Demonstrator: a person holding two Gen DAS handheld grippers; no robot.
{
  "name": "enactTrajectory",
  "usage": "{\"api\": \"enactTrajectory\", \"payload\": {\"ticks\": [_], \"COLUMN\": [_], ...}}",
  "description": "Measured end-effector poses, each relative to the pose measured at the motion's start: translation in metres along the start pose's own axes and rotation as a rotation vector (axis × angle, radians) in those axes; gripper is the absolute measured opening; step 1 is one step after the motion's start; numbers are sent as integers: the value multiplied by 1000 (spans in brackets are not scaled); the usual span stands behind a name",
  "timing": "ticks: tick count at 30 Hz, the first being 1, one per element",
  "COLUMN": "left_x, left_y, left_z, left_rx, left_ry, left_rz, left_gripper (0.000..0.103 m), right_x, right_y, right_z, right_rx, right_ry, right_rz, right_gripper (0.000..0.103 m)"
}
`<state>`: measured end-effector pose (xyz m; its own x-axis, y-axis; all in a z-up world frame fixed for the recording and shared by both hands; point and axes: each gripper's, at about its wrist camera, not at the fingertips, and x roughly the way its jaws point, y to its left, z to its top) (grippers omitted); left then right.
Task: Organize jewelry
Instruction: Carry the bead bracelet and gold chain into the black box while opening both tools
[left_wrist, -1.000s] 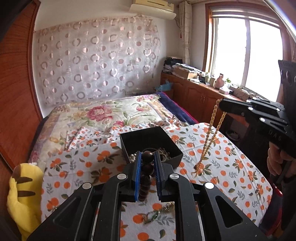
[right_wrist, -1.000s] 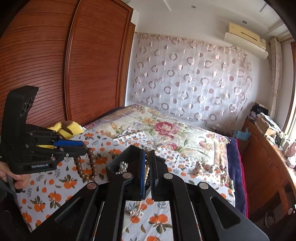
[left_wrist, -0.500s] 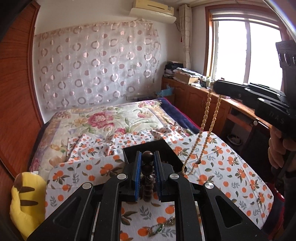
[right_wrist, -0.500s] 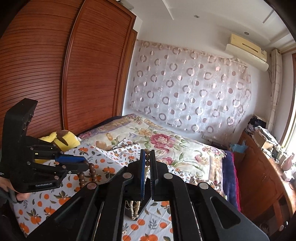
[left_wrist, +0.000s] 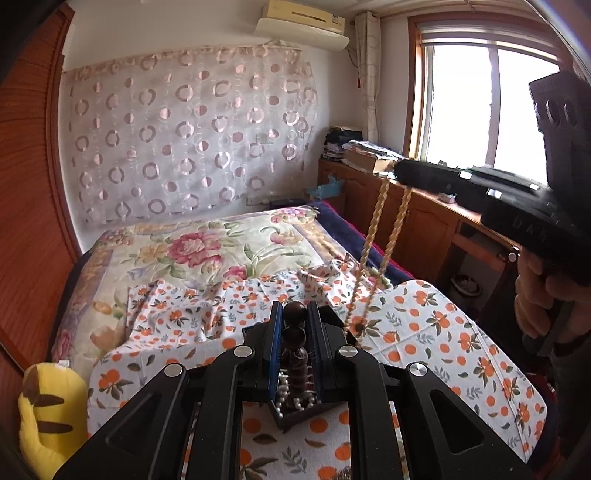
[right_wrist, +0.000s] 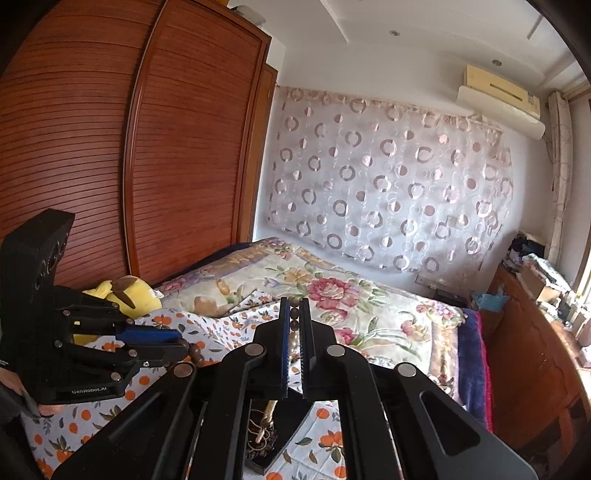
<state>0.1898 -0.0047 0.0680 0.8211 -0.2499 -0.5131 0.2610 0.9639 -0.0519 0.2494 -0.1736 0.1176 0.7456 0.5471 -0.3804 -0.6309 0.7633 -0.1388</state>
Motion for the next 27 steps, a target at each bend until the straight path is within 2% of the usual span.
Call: {"api": "enactTrajectory", "payload": {"ticks": [8,15,20,27], "left_x": [30,47,63,79], "left_y": [7,10,10,12], "left_z": [3,2,-2,-6], "left_rx": [-7,-12,-19,-14], "left_ry": [31,48,62,84], "left_rz": [-4,-6,-15,-19], "left_gripper": [12,12,12,12], "right_x": [53,78,86,91], "right_y": [-9,-5,-6,-11], "right_z": [-48,-86,-97,-99], "right_rx": [87,167,192,200], "right_ry": [100,171,213,222], "right_rz": [90,172,186,185], "right_gripper": [5,6,6,6]}}
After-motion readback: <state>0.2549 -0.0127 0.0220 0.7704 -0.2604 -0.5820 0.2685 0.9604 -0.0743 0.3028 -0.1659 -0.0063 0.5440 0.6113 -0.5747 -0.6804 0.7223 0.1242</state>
